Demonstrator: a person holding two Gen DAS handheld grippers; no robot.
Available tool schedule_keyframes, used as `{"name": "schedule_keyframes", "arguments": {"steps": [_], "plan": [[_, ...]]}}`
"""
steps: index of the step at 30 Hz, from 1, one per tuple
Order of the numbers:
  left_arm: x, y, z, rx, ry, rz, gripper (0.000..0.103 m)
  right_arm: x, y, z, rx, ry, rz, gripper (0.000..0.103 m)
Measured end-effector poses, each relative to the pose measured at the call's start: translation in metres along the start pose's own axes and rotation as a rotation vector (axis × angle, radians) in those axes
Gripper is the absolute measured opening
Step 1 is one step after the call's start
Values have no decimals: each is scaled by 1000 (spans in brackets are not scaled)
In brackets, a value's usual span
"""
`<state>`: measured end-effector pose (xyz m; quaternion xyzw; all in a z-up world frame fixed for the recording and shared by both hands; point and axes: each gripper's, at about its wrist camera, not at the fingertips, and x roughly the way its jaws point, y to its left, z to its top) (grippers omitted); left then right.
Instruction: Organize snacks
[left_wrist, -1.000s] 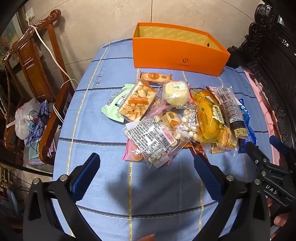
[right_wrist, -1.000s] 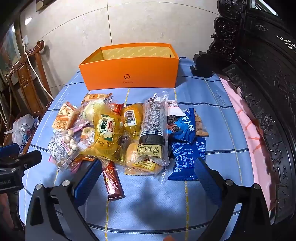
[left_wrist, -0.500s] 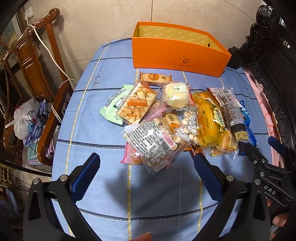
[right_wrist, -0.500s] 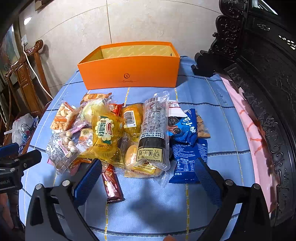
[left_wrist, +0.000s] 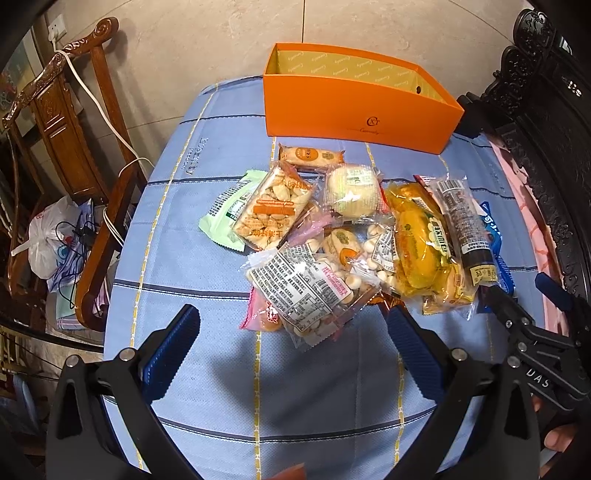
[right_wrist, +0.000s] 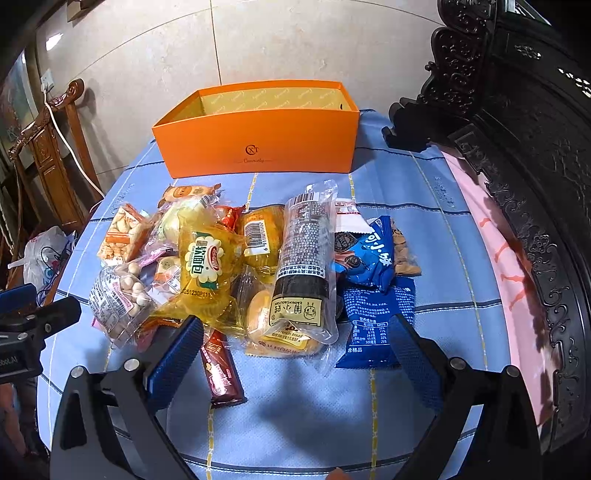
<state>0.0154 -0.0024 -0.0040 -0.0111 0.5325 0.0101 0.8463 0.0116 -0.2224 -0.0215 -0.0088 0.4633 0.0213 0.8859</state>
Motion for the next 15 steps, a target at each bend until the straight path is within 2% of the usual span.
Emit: {"name": "schedule_keyframes", "arguments": {"steps": [15], "plan": [[-7,-1,3,4,-14,1,99,-4,-4,2,2,-6,-1,100]]}}
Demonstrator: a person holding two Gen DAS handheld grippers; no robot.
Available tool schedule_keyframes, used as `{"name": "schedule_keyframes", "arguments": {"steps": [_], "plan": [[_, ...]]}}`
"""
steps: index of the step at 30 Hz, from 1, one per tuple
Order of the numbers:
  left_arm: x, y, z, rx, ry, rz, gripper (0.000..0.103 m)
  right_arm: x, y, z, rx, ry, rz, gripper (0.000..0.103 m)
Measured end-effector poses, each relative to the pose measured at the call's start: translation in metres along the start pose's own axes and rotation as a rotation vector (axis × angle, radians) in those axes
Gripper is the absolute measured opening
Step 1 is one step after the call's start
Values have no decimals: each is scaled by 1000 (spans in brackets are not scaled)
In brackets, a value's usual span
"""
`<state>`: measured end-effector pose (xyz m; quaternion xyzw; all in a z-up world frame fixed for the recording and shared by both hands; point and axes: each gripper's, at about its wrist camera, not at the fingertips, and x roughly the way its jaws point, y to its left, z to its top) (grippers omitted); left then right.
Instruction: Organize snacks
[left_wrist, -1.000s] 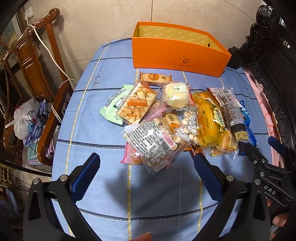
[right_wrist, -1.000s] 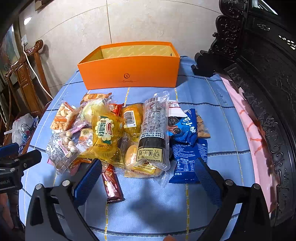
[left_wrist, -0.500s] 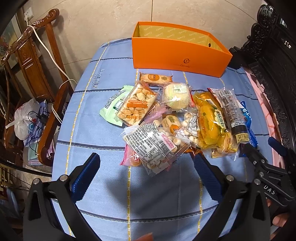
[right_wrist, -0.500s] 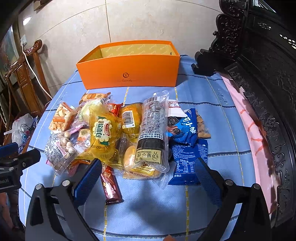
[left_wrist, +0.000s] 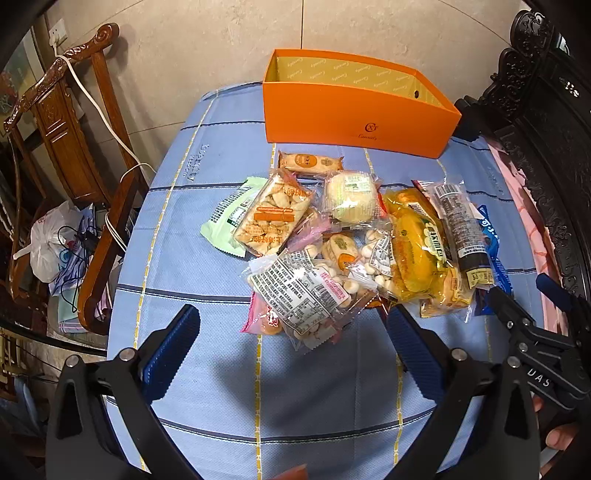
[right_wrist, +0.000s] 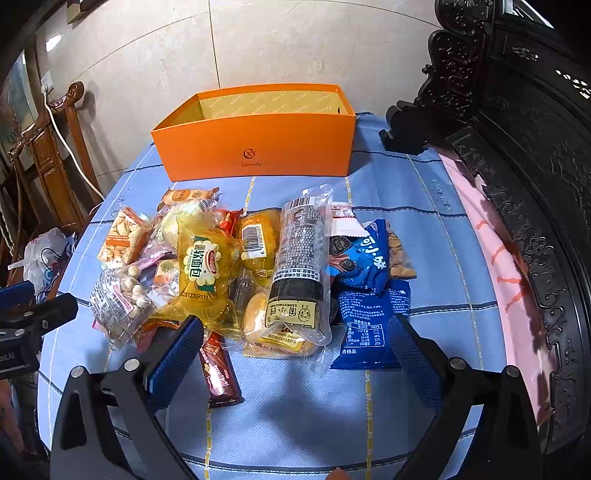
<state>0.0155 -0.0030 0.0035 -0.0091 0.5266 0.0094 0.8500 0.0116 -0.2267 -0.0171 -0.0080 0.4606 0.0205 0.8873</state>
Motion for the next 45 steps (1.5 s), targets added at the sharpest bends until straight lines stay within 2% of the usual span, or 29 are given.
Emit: {"name": "schedule_keyframes", "arguments": {"steps": [45], "plan": [[-5,1,0,-4,-4,-3,99,-4,-1,-1,7,1,-8,100]]}}
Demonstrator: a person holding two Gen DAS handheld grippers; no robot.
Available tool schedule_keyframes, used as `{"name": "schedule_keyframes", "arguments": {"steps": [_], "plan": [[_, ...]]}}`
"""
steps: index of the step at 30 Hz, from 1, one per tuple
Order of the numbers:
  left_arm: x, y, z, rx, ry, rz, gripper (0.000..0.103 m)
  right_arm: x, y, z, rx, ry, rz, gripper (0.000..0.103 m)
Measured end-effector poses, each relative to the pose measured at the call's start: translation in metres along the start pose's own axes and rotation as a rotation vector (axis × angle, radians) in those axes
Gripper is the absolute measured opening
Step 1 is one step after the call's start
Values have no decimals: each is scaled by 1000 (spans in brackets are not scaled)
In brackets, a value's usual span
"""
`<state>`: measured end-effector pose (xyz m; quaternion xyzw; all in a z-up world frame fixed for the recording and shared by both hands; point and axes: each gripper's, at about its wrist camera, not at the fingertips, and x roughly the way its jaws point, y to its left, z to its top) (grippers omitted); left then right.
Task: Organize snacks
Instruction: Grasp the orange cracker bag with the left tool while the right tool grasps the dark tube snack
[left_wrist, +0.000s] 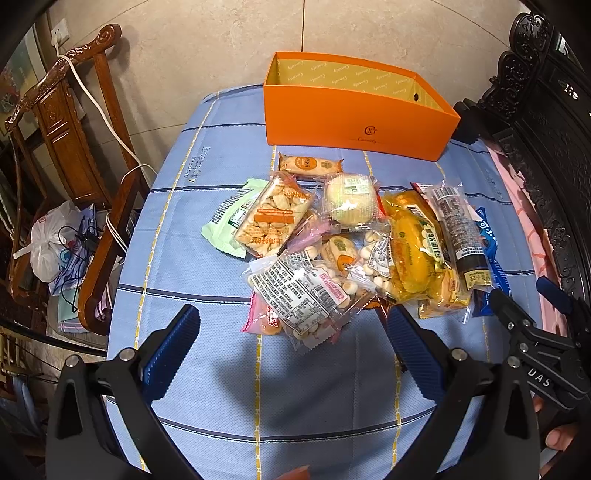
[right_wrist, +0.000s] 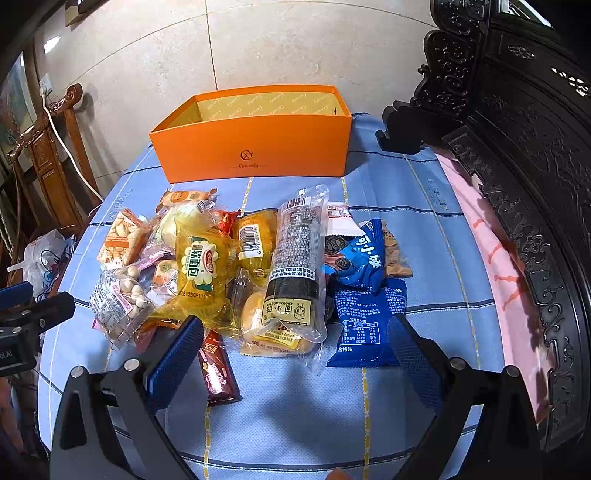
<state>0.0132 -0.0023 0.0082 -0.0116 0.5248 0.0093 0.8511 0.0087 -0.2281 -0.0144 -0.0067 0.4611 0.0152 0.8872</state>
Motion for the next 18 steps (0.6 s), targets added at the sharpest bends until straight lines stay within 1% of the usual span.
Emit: {"name": "schedule_keyframes", "arguments": {"steps": [2,5,8,11,13,15,18], "plan": [[1,1,0,-1,0,-1,99,1,-1,-1,2,2,-3,100],[0,2,3,17,-27,-4,99,3,-5,-2,11,9,-12,100],[4,4,6,30,-37,-21,99,6,-11,-3,28,14,-15,100],[13,11,10,37,-26,-51,99,9,-18,0,32,15,-14,100],[22,17,15,36,-15,-42,99,11,-22,3,39,15,-15,100],[28,22,19,34,-21,-49,99,16,-28,7,50,18,-20,100],[42,28,29,28,-11,-58,99,25,-32,14,51,22,-33,100]]}}
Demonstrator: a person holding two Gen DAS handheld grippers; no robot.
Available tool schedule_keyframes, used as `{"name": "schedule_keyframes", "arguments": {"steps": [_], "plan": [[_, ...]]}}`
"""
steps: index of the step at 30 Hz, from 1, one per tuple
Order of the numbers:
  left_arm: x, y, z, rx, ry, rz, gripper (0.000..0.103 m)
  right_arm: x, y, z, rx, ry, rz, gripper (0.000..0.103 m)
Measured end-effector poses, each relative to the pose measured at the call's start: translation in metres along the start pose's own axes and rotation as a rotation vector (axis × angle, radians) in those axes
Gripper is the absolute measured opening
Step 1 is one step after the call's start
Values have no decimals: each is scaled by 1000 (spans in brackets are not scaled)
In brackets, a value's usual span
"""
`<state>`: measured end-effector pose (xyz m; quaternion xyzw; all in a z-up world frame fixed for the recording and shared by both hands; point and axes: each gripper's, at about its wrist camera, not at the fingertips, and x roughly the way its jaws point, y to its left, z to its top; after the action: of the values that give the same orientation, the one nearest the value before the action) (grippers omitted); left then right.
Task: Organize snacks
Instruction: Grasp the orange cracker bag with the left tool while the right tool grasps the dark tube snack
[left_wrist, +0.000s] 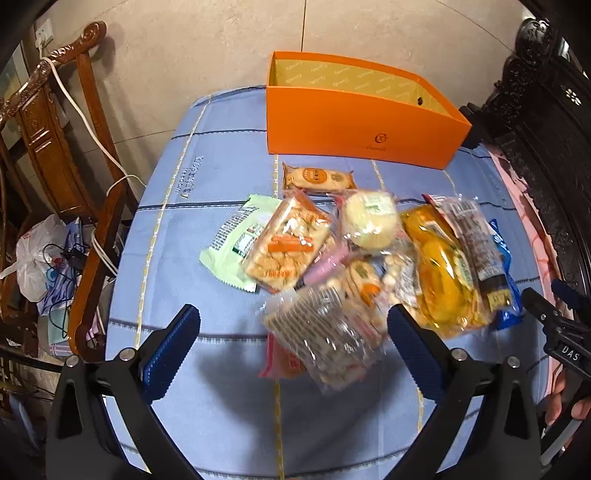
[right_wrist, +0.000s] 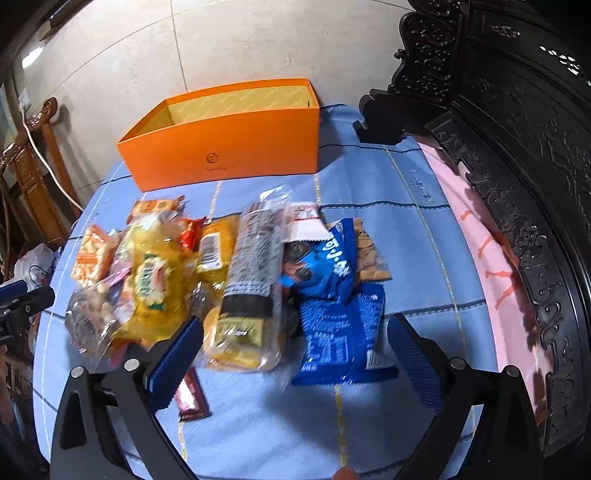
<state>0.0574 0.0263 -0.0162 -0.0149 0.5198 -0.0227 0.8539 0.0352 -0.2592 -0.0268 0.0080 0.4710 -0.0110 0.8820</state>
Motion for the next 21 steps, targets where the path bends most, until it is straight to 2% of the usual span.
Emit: {"name": "schedule_keyframes", "arguments": {"steps": [5,11,17,21], "plan": [[30,-3,19,67,29,-40,99,17,-7,12,22,29,36,100],[62,-4,37,72,64,-65,99,34,-10,23,30,51,20,100],[86,0,44,54,106,-59,99,42,-10,30,27,57,25,100],[96,5,41,78,116,-26,98,49,-10,35,29,69,37,100]]}}
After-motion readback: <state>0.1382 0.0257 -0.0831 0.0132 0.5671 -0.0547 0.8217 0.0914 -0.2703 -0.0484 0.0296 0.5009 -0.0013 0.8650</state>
